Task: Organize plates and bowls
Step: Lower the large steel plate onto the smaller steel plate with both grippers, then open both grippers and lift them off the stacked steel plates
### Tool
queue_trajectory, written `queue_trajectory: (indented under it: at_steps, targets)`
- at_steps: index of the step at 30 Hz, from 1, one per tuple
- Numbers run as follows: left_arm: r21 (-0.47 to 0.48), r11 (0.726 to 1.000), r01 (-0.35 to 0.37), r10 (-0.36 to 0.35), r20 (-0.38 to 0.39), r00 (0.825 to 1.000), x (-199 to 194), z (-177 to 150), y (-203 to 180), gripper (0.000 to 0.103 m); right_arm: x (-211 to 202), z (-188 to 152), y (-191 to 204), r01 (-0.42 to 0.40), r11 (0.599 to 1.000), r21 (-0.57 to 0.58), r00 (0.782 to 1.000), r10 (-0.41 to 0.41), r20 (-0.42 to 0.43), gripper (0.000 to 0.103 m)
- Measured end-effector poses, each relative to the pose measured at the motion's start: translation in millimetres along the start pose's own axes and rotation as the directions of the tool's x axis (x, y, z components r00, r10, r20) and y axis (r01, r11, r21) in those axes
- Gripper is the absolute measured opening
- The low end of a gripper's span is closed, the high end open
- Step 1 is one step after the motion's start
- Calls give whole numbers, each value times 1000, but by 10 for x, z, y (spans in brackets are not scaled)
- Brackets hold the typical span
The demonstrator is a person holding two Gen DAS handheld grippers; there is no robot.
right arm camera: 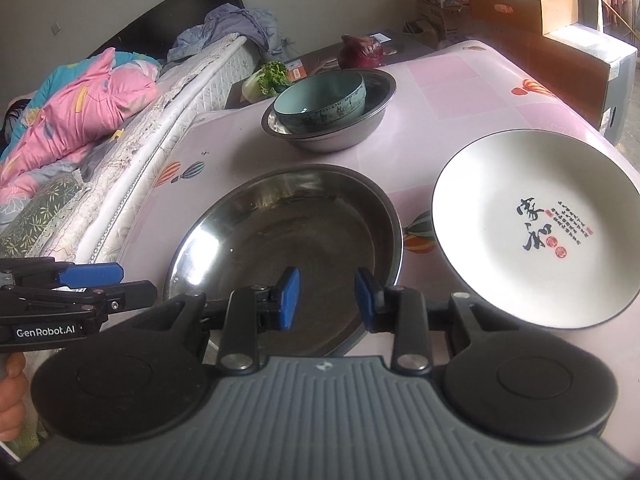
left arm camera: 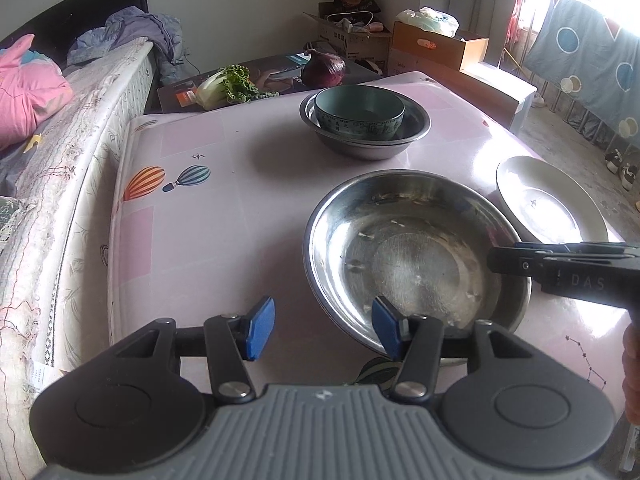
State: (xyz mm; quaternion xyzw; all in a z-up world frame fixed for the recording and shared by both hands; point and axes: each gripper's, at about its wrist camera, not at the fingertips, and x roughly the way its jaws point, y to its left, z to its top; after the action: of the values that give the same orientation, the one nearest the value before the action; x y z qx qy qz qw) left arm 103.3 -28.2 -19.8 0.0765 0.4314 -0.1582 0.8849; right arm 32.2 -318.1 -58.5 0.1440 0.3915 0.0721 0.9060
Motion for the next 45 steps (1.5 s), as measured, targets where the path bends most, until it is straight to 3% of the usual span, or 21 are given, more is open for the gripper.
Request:
queue_trajectory:
  at_steps: [10,18,24,40,45]
  targets:
    - [2,999,49,-49,-36,998,118,-92,-23,54,-162,-87,-374,46,982,182,997,-56,52,31]
    - [-26,994,111,-112,-77,991,270,-113,-76,48,8,-219,-530,-23,959,282,1000,25,-1,31]
    - [-24,993,119,-120,-89,989,352,-79,-118,43,156,-222,-421,-76,959,274,996,86,-26,23]
    - [-54,995,87,-91,-71,993,496,91,30,43,452,10,-237,-85,967,241,995,96,-31,25]
    - [-55,995,78,-81,-62,995,433,51,35,51,353,0,-327,-94,968,232,994,103,-23,26]
